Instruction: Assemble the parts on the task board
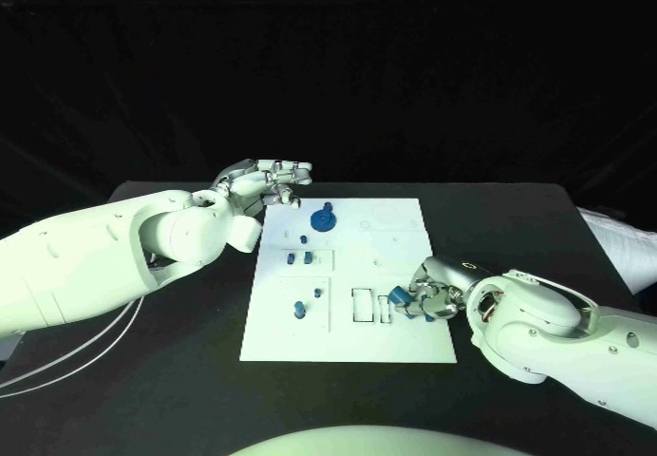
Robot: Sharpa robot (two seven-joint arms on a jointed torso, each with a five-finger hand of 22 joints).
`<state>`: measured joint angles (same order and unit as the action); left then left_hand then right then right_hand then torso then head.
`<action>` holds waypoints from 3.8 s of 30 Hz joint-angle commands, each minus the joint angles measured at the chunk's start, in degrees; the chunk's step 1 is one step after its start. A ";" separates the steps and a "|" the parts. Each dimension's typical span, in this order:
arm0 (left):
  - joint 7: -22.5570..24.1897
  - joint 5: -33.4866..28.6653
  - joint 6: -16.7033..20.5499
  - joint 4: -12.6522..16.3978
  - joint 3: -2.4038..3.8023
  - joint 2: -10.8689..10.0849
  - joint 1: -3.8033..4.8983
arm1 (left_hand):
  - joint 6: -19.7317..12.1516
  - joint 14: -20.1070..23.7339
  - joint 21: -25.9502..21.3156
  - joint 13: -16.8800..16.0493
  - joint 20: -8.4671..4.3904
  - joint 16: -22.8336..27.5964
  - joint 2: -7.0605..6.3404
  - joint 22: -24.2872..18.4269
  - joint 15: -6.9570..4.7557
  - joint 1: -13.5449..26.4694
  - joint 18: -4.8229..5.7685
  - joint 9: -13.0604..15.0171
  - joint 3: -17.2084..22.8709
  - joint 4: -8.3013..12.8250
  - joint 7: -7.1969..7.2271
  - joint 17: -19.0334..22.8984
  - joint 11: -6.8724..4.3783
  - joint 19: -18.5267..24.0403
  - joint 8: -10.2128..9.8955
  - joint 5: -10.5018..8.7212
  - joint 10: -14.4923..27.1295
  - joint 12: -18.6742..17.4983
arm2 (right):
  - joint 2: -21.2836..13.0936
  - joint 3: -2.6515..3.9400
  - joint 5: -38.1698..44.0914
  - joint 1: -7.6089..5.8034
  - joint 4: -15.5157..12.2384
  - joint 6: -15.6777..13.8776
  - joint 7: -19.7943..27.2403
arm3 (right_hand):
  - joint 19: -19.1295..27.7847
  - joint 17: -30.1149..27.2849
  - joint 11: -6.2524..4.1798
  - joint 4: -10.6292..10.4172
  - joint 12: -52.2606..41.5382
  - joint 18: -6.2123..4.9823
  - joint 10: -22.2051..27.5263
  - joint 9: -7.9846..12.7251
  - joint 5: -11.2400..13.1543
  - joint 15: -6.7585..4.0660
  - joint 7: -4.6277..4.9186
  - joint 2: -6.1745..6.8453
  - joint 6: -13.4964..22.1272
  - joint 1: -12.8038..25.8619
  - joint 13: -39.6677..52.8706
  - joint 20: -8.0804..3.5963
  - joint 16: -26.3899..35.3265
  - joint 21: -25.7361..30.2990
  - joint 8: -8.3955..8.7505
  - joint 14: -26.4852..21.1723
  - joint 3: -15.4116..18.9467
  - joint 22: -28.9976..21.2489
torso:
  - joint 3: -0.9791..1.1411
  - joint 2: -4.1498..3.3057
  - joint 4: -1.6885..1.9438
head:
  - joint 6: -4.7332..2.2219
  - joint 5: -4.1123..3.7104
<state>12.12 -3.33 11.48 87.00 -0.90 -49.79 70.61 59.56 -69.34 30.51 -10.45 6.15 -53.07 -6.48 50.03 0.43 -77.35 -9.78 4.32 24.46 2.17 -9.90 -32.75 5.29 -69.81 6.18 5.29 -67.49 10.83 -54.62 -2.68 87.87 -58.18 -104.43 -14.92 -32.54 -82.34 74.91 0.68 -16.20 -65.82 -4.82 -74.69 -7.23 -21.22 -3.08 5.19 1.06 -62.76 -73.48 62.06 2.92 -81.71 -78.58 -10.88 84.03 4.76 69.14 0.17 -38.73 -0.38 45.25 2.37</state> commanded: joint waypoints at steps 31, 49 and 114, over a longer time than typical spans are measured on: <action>0.02 0.04 -1.39 0.14 0.02 0.39 -0.02 | -0.26 0.39 -0.36 -0.06 0.10 0.21 0.01 -0.09 0.14 -0.15 -0.66 -0.10 -0.27 0.00 -0.04 0.08 0.04 0.19 0.34 0.36 0.45 0.32 | 3.47 0.15 -8.12 -0.66 -2.64 -1.59 -1.23 | -0.58 3.12 -1.35 -0.48 -1.09 0.78 -2.58 -3.30 -2.67 -1.40 -1.57 -5.53 -2.72 4.67 3.11 -1.05 -0.87 -0.72 -3.10 3.89 3.41 0.92 | -0.04 -0.04 0.02 | 0.13 0.16; -0.07 0.04 -1.51 0.11 0.02 0.53 -0.02 | -0.26 0.39 -0.36 -0.06 0.10 0.21 0.01 -0.09 0.14 -0.15 -0.66 -0.10 -0.27 0.00 -0.04 0.08 0.04 0.19 0.34 0.36 0.45 0.32 | 6.78 0.13 -7.58 -0.29 0.05 0.10 -1.55 | -0.70 3.42 -1.70 -0.44 -2.29 0.84 -3.79 -4.12 -1.79 -1.72 -1.96 -5.38 -3.17 5.64 4.92 -1.36 -1.07 -0.87 -3.89 3.94 4.72 1.19 | 0.05 -0.07 0.01 | 0.50 0.34; -0.19 0.04 -1.52 0.16 0.01 0.20 -0.02 | -0.29 0.47 -0.48 -0.07 0.11 0.22 0.04 -0.16 0.14 -0.18 -0.67 -0.11 -0.30 0.05 -0.01 0.14 0.02 0.21 0.39 0.39 0.54 0.44 | -8.81 0.15 -5.88 -2.13 -6.86 -5.45 3.81 | 0.37 3.11 -0.12 6.94 9.14 0.44 0.49 -6.42 8.48 -0.49 0.06 -6.31 2.99 -4.27 0.14 -0.45 -0.52 0.75 -1.97 3.72 8.24 -0.76 | 0.07 -0.03 -0.21 | 0.15 -1.38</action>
<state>11.63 -3.33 10.88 87.01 -0.93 -49.64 70.57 59.56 -69.15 30.29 -10.45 6.15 -53.07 -6.48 49.95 0.63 -77.35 -9.79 4.29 24.46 2.17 -9.90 -32.70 5.27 -69.81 6.18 5.29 -67.50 11.10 -63.10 -2.49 81.35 -60.27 -111.35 -20.89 -28.96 -82.15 74.94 0.56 -9.48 -56.85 -4.82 -74.76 -13.72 -12.66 -3.89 5.35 -5.29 -59.92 -77.26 62.32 2.27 -82.12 -78.11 -13.17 84.02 13.01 68.42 0.24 -38.72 -0.54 45.52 1.31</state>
